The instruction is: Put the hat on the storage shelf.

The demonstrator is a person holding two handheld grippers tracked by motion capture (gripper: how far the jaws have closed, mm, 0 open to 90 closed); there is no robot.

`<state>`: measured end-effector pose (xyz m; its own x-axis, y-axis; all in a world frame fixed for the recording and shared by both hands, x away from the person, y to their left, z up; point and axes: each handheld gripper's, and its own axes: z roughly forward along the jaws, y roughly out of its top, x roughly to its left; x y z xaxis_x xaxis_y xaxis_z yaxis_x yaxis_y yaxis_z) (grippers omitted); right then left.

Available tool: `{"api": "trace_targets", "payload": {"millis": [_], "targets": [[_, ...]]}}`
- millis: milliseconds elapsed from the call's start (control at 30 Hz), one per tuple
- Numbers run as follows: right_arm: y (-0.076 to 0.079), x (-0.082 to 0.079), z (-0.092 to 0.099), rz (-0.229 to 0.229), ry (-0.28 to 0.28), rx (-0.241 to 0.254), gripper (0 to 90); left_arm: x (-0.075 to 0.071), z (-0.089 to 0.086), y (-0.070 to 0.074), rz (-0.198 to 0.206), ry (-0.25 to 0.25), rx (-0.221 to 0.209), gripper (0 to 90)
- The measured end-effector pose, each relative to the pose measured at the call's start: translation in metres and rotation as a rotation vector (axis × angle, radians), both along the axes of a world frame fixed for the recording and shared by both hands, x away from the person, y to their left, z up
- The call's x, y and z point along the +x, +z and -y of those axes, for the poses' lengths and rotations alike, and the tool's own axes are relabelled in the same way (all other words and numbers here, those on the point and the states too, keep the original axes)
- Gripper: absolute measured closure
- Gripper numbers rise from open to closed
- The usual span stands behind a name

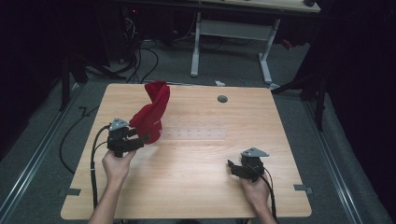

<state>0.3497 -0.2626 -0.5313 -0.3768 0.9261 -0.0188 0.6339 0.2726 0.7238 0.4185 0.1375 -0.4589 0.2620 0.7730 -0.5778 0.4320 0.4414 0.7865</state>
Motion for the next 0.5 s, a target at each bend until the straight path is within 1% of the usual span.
{"api": "trace_targets", "payload": {"millis": [33,100,200,333,500], "targets": [[0.0,0.0,0.0,0.0,0.0,0.0,33.5,-0.001,0.0,0.0,0.001,-0.001,0.004,38.7],[0.0,0.0,0.0,0.0,0.0,0.0,33.5,-0.004,0.0,0.0,0.002,-0.003,0.028,38.1],[0.0,0.0,0.0,0.0,0.0,0.0,33.5,-0.008,0.001,0.001,0.012,-0.009,0.04,37.8],[0.0,0.0,0.0,0.0,0.0,0.0,33.5,-0.014,0.001,0.002,0.018,-0.013,0.04,37.6],[0.0,0.0,0.0,0.0,0.0,0.0,33.4,-0.023,-0.001,0.001,0.011,-0.008,0.012,37.4]]}}
